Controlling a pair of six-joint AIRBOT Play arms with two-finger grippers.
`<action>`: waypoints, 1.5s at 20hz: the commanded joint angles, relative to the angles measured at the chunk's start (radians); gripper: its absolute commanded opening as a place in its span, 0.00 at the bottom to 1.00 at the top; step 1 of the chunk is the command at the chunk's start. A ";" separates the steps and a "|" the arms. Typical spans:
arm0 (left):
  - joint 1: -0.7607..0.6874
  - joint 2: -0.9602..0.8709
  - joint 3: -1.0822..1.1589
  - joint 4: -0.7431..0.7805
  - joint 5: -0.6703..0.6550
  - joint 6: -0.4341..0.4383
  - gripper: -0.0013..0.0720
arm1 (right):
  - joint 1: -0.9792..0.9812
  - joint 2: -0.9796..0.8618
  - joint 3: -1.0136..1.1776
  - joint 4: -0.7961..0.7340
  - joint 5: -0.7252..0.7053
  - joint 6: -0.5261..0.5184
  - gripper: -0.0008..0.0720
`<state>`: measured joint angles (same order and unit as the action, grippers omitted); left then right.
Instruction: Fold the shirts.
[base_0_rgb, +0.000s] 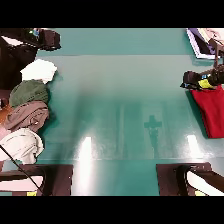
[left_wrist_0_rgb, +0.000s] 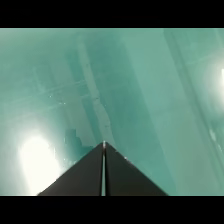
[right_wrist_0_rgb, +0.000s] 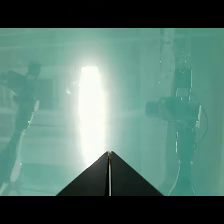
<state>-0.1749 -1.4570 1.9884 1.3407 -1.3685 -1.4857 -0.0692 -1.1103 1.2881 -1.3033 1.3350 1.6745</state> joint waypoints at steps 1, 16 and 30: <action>0.000 0.001 0.000 0.000 0.000 0.000 0.05 | 0.001 0.000 0.001 0.000 0.000 0.000 0.03; 0.000 -0.006 0.000 0.093 0.110 0.000 0.37 | 0.001 0.001 0.001 0.004 0.010 0.000 0.03; 0.303 -0.484 -0.003 0.441 0.174 -0.130 0.77 | 0.001 0.000 0.000 0.003 0.106 0.001 0.03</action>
<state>0.0906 -1.8603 1.9842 1.7695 -1.2076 -1.6138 -0.0692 -1.1099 1.2881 -1.3003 1.4235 1.6749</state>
